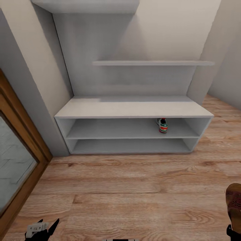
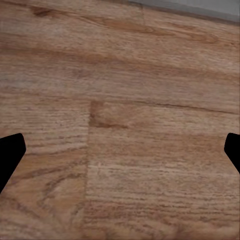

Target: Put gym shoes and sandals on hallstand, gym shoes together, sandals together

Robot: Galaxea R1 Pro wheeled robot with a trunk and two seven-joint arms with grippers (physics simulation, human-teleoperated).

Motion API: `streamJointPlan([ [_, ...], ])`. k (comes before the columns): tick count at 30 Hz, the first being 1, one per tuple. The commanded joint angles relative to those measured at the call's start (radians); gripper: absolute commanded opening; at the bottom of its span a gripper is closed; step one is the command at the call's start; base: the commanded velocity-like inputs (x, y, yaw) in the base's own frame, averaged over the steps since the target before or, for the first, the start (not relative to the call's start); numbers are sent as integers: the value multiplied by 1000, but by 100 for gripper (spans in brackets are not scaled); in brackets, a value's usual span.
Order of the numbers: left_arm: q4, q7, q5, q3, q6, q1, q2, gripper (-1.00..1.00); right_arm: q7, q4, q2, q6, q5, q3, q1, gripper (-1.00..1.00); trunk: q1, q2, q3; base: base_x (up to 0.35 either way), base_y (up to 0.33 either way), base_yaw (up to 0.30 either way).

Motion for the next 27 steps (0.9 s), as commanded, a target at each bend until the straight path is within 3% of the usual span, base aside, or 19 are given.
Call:
streamJointPlan([
  [1, 1, -6, -2, 5, -3, -1, 0, 100, -3, 0, 3, -4, 7, -5, -1, -100, 0, 0, -1, 0, 24, 1],
  [5, 1, -5, -3, 5, -3, -1, 0, 100, 2, -2, 19, -7, 9, -3, -1, -100, 0, 0, -1, 0, 5, 0],
  [14, 4, -9, -8, 1, -5, -1, -4, 100, 4, 8, 20, -6, 12, 1, -1, -100, 0, 0, -1, 0, 0, 0],
  [16, 7, -10, -10, -3, -5, -1, -6, 100, 6, 18, 31, -5, 15, 8, -1, -100, 0, 0, -1, 0, 0, 0],
  [18, 10, -10, -11, -6, -5, 1, -7, 100, 6, 27, 63, -5, 16, 42, -1, -100, 0, 0, -1, 0, 0, 0],
  [19, 11, -11, -10, -8, -6, 3, -8, 100, 5, 31, 100, -5, 17, 98, -1, -100, 0, 0, -1, 0, 0, 0],
  [24, 14, -11, -10, -10, -10, 12, -9, 100, -2, 32, 153, -5, 14, 249, -1, -100, 0, 0, -1, 0, 0, 0],
  [27, 15, -11, -10, -10, -11, 15, -9, 100, -5, 24, 182, -4, 13, 281, -2, -100, 0, 0, -1, 0, 0, 0],
])
